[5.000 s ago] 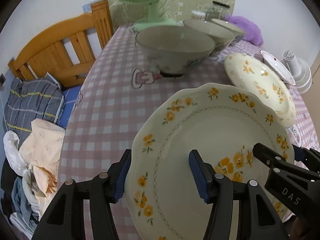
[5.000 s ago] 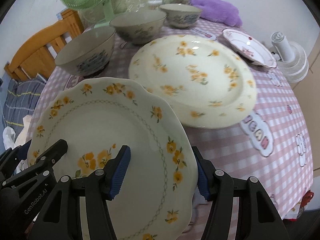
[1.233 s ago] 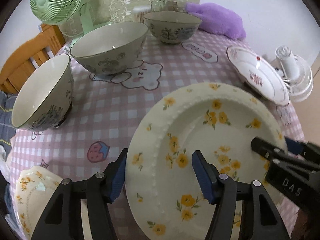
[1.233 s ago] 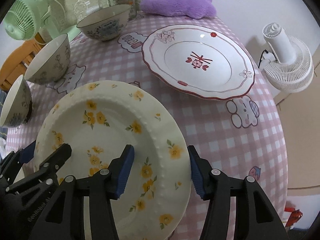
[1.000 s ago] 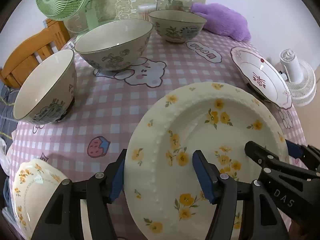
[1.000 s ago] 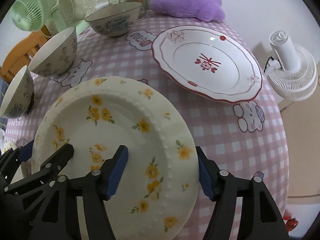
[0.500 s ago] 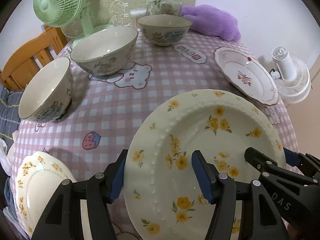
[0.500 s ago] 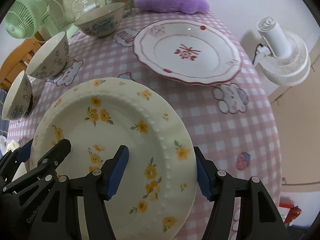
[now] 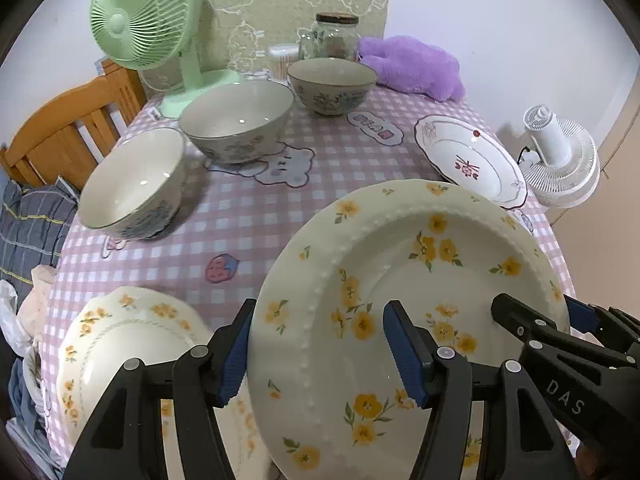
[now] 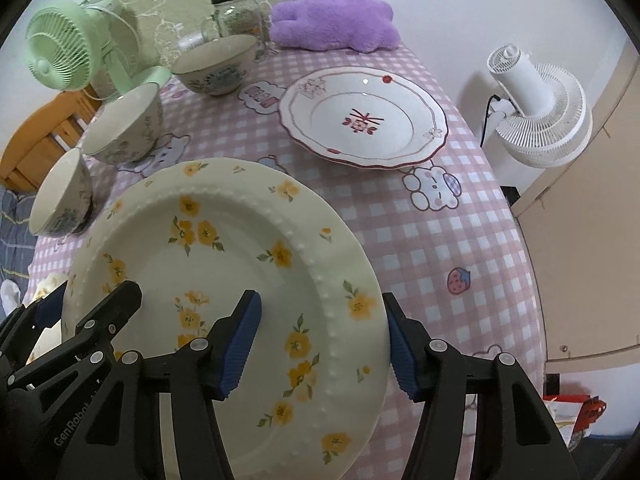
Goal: Organize plates and bowls
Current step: 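Lift the deep plate and carry it over the scalloped plate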
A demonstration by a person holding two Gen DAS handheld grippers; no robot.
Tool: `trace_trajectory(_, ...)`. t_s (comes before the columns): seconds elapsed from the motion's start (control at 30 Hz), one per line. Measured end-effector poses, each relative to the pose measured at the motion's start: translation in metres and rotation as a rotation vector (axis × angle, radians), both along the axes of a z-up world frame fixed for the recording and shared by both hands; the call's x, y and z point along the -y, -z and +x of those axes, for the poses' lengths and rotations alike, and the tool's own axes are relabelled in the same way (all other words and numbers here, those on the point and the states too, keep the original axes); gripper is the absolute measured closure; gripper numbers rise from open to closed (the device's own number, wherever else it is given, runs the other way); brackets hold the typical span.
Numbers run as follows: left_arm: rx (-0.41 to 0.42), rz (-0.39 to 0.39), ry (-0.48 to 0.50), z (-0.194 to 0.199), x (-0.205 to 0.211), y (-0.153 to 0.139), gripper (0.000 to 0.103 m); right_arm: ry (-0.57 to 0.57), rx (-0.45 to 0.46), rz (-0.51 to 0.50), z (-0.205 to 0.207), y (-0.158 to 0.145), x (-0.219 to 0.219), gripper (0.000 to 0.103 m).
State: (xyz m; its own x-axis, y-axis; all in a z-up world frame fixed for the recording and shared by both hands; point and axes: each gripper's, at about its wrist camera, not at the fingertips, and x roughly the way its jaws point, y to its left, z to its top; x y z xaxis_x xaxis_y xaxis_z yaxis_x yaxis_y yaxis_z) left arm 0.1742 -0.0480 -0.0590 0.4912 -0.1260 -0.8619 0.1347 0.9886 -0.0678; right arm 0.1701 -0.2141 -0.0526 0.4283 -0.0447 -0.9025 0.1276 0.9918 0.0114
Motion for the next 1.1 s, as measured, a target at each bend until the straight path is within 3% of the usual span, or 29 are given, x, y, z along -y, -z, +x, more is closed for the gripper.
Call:
trace_trajectory(0.5,0.017,-0.032,-0.003,-0.032,-0.070,-0.012,0.040,-0.020,0.035,-0.027,-0.029,-0.019,-0.067,0.042)
trace_trajectory(1.1,-0.061,-0.031,-0.045,-0.054,-0.159,0.020,0.040,-0.067,-0.008,-0.046,-0.049,0.005,-0.163,0.045)
